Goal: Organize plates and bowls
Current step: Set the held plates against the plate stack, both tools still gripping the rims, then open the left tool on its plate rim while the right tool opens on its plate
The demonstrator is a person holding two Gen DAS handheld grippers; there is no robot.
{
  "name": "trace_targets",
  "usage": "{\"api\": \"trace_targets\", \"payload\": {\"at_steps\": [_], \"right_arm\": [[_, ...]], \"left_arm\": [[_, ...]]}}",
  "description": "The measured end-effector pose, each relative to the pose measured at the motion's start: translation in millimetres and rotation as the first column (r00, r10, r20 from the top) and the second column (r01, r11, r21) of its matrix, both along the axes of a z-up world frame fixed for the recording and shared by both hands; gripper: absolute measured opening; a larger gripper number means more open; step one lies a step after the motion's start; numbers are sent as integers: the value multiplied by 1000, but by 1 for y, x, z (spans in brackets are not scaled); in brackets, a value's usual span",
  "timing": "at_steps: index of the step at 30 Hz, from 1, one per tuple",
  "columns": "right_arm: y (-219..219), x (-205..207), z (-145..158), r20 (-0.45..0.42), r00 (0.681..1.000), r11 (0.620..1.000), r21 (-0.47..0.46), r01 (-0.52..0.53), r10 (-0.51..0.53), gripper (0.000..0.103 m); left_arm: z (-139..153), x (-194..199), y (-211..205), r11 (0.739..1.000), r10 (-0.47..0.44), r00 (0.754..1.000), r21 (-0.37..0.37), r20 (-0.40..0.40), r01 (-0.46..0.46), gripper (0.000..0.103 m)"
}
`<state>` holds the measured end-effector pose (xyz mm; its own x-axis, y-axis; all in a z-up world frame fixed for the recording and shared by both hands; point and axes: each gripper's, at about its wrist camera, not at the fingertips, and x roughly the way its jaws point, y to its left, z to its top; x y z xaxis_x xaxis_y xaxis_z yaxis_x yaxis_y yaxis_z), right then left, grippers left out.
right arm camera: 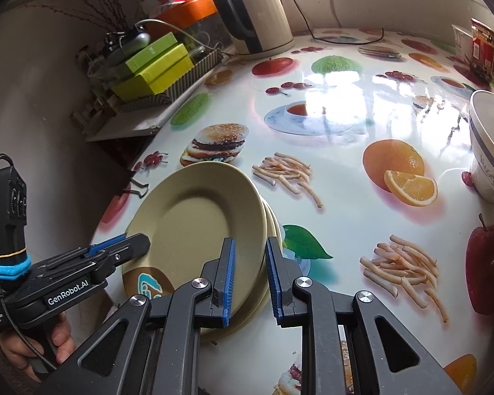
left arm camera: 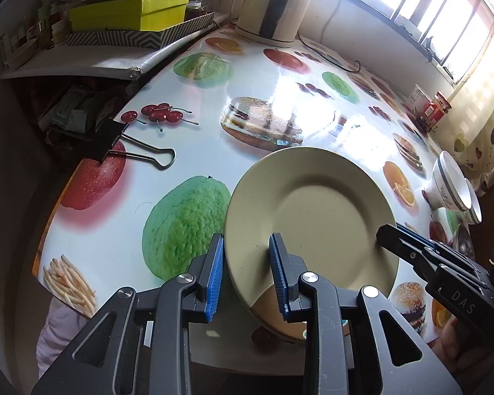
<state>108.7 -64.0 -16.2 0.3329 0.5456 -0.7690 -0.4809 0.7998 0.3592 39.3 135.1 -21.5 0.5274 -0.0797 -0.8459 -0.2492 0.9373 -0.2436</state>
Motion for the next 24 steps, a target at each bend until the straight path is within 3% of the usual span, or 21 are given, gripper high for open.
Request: {"api": "trace_targets", "payload": {"at_steps": [13, 19, 24], "right_arm": [[-2, 2, 0, 6, 1000, 1000, -11, 8, -8, 20], [-1, 2, 0, 6, 1000, 1000, -10, 7, -7, 28], [1, 0, 0, 10, 1000, 1000, -14, 6, -6, 34]], "left_arm": [[0, 0, -1, 1000, -2, 1000, 12, -3, 2, 29], [1, 1, -3, 1000, -8, 1000, 18, -2, 8, 31], [1, 0, -4, 1000, -14, 1000, 11, -1, 14, 39]]}}
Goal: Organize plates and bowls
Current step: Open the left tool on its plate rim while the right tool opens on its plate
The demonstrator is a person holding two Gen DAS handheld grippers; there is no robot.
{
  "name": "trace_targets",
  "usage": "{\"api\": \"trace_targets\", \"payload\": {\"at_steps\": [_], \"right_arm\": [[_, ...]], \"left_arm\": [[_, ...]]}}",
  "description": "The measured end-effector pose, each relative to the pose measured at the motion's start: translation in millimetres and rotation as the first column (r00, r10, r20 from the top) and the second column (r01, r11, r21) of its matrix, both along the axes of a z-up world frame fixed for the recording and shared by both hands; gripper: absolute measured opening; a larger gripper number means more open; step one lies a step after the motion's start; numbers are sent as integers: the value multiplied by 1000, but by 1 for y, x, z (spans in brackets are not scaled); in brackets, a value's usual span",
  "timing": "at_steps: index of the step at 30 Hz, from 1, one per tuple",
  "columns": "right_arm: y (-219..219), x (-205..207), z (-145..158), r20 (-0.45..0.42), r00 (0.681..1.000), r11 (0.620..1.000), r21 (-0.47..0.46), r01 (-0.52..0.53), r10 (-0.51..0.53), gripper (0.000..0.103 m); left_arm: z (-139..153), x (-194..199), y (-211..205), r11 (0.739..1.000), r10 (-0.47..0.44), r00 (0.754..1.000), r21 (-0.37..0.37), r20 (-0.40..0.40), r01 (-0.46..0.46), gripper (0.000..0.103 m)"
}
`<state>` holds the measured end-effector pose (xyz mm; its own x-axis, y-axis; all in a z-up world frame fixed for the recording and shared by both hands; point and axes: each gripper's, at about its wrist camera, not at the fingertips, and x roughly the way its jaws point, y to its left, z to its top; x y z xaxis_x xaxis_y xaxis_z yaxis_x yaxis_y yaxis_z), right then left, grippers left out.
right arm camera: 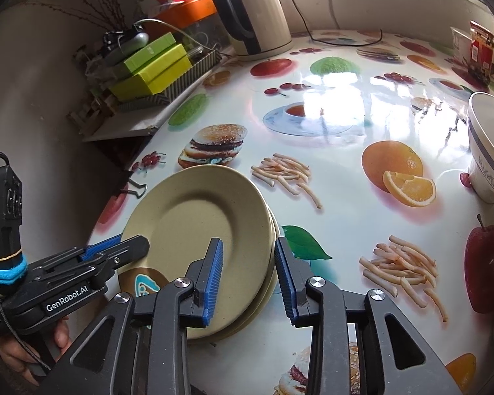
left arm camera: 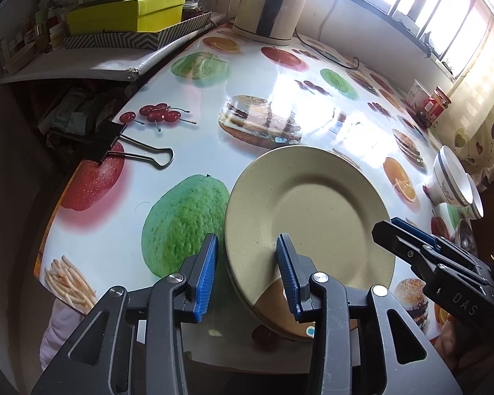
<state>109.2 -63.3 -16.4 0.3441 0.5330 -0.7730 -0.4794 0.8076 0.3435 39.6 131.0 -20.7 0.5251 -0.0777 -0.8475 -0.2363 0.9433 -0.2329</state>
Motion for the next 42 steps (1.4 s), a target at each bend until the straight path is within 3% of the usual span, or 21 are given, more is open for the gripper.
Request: {"api": "trace_targets", "payload": {"at_steps": [8, 11, 26, 42], "right_arm": [[-2, 2, -3, -11, 1000, 1000, 1, 17, -17, 42], [-4, 3, -6, -24, 1000, 1000, 9, 20, -19, 46], [1, 6, -18, -72, 997, 999, 40, 3, 0, 46], [0, 17, -22, -91, 996, 998, 69, 10, -3, 40]], "left_arm": [[0, -2, 4, 1000, 8, 1000, -13, 13, -8, 53], [-2, -2, 5, 1000, 8, 1000, -21, 5, -8, 53], [-8, 8, -1, 997, -17, 1000, -75, -4, 17, 53], [-7, 24, -6, 999, -16, 1000, -48, -3, 16, 53]]}}
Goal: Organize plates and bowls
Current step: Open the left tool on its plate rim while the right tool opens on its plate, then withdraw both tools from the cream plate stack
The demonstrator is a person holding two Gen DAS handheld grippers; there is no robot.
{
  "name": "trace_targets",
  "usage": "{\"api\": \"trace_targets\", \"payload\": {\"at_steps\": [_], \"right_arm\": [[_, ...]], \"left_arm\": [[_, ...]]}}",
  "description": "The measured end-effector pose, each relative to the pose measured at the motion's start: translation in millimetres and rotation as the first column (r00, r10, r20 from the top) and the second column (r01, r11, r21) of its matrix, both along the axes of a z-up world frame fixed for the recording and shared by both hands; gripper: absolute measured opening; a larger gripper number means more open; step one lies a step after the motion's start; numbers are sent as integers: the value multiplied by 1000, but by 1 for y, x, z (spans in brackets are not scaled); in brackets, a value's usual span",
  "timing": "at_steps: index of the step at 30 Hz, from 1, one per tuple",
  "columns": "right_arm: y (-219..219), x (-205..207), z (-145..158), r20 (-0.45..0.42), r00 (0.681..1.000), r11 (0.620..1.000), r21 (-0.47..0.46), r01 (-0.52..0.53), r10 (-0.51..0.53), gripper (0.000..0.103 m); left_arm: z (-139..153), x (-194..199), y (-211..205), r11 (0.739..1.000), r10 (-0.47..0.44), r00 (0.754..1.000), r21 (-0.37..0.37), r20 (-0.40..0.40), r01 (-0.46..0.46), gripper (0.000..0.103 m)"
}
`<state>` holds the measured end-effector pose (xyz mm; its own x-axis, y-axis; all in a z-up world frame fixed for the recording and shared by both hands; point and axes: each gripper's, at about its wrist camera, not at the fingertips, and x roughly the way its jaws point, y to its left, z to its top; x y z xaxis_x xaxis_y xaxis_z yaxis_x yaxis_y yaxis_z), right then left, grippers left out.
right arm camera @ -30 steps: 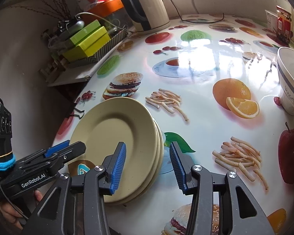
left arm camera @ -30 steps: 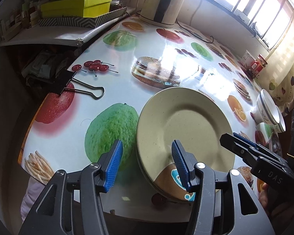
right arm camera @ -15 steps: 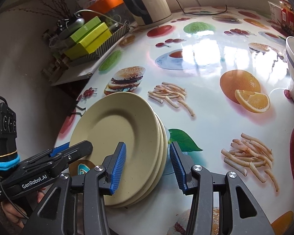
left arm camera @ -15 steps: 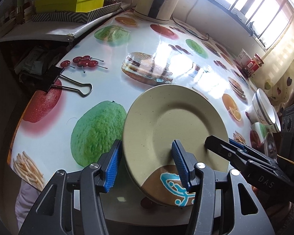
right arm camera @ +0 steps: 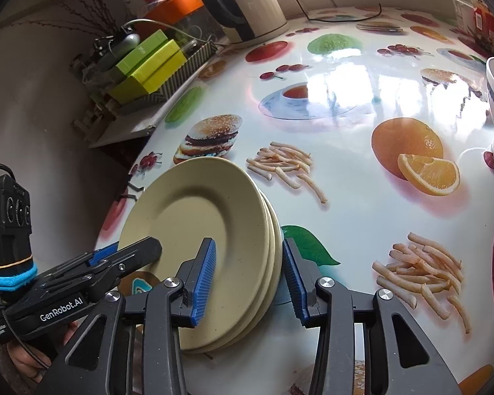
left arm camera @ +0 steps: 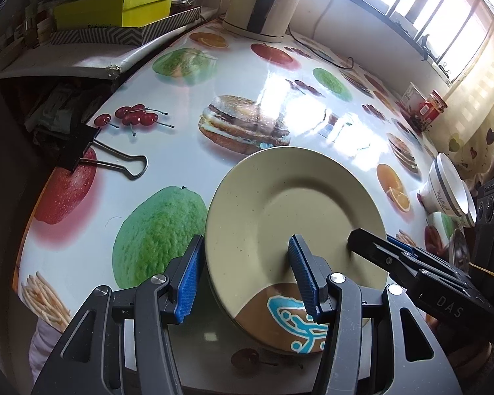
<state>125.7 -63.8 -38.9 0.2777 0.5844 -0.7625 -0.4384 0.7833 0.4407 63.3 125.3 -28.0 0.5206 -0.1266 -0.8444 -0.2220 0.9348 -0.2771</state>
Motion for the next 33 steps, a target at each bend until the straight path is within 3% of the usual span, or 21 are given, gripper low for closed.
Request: {"api": "trace_targets", "payload": {"at_steps": [33], "right_arm": [[-36, 85, -1, -11, 983, 983, 26, 182, -182, 37]], "left_arm": [[6, 109, -43, 992, -107, 994, 63, -3, 107, 53]]}}
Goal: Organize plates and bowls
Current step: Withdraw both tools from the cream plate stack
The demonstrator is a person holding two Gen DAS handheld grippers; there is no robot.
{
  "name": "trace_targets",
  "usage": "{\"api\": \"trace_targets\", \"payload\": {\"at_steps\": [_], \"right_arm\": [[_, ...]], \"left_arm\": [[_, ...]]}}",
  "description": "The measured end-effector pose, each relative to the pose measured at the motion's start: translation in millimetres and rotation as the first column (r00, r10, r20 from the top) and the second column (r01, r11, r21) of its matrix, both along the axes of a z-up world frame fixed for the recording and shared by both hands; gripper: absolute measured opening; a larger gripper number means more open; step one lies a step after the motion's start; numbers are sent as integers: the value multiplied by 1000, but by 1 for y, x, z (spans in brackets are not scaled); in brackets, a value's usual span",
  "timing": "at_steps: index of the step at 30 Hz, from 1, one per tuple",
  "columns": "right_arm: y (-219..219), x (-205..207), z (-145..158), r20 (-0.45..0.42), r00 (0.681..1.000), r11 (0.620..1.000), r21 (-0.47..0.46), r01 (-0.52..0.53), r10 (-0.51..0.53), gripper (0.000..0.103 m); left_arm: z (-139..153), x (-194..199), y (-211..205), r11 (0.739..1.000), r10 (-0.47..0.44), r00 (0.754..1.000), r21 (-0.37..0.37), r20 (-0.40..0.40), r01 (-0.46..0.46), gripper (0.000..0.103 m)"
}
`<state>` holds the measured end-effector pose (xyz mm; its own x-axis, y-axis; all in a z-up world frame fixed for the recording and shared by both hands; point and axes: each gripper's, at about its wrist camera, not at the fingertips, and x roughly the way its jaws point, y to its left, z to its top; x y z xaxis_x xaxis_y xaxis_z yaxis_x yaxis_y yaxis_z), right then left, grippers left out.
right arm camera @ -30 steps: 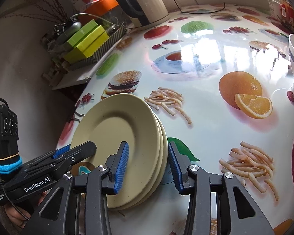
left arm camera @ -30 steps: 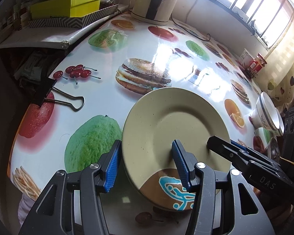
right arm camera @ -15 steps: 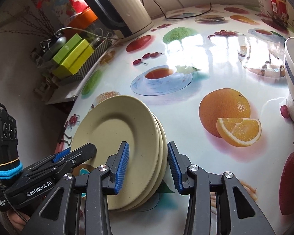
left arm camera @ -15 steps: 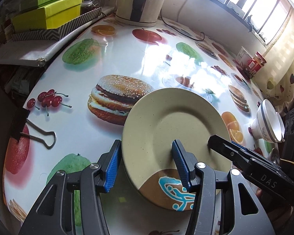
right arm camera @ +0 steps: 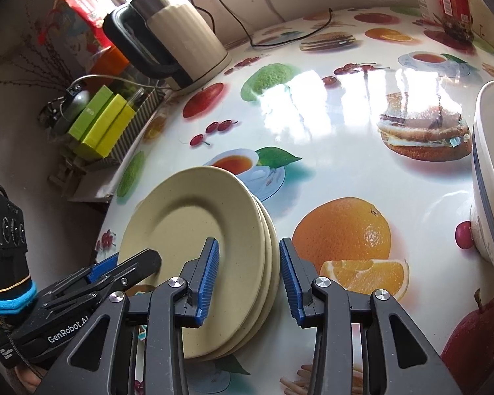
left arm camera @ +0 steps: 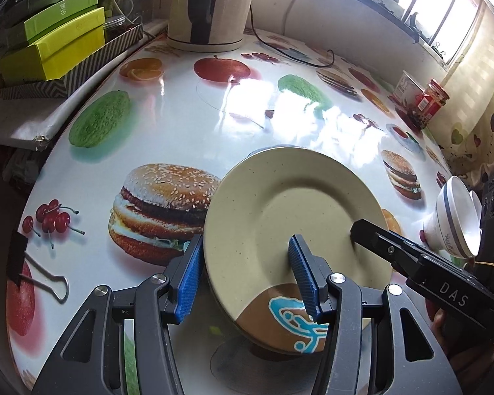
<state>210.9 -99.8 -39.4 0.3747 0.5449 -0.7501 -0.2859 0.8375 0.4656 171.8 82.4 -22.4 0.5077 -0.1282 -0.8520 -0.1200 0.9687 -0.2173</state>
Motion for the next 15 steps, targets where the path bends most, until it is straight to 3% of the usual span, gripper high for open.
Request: {"api": "trace_targets", "payload": {"at_steps": [15], "right_arm": [[-16, 24, 0, -1, 999, 999, 10, 52, -52, 37]], "left_arm": [[0, 22, -13, 1000, -29, 1000, 12, 4, 29, 53]]}}
